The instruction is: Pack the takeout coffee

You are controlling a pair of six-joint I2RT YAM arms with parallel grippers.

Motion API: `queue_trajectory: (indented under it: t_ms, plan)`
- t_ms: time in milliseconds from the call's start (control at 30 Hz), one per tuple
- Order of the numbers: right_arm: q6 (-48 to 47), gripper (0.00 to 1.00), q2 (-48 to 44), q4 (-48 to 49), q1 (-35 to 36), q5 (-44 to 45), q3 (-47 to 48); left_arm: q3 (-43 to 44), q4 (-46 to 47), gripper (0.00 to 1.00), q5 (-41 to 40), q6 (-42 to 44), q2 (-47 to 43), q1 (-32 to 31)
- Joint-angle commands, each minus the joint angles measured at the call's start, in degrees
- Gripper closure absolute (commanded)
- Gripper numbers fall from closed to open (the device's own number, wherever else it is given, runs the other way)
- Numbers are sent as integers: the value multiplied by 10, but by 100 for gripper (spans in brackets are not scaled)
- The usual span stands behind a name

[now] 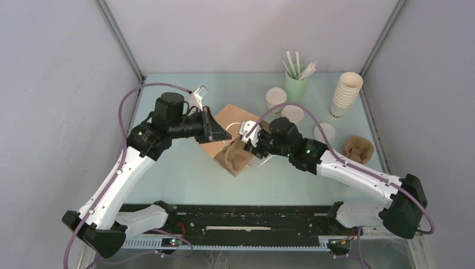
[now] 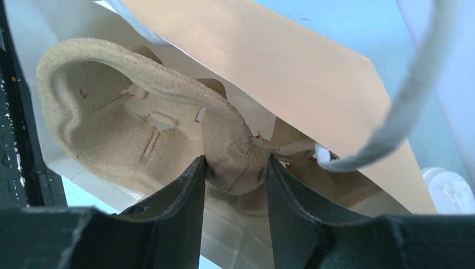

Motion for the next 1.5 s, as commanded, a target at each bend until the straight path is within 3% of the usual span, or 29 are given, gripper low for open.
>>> queue_trajectory:
  t_ms: [0,167,333,500,633,833,1067,1467]
  plan:
    - [19,63,-1,-4,-24,-16,24,17,12,100,29,3,-4,-4]
    - [-21,62,41,-7,19,61,44,32,22,100,56,-19,11,-4]
    - [-31,61,31,-51,46,85,72,52,21,100,89,-54,28,-3]
    - [7,61,5,-136,73,145,110,54,36,100,141,-107,31,-3]
    - [39,60,-19,-198,95,169,138,29,113,100,195,-194,23,-3]
    - [80,60,-20,-352,113,169,208,1,145,100,208,-286,11,-3]
    - [71,60,35,-494,118,162,274,-52,131,100,201,-295,13,2]
    - [81,59,172,-559,93,166,403,-99,169,100,180,-306,15,73]
